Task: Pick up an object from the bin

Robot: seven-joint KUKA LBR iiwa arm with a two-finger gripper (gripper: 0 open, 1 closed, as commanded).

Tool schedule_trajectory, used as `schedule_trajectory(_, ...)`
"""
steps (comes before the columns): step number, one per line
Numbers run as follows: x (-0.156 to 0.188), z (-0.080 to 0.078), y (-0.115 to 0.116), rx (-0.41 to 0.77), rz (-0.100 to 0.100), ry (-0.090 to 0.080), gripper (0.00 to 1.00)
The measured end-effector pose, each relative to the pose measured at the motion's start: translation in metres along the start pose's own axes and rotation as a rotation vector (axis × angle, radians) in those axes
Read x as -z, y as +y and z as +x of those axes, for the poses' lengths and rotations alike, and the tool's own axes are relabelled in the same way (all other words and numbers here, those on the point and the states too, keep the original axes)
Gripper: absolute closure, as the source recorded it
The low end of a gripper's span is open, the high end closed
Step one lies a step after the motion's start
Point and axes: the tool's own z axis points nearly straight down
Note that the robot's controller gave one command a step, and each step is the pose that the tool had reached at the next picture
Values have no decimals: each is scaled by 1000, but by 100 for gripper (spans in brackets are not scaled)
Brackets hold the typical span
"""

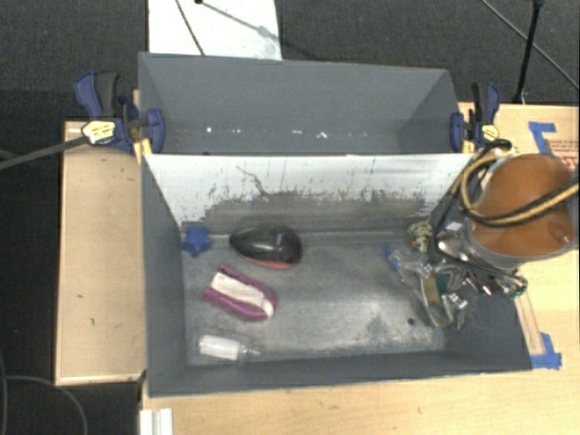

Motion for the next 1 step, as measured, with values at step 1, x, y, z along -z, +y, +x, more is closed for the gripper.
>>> schedule_trajectory(1, 15, -22, -26, 38, -2, 20, 0)
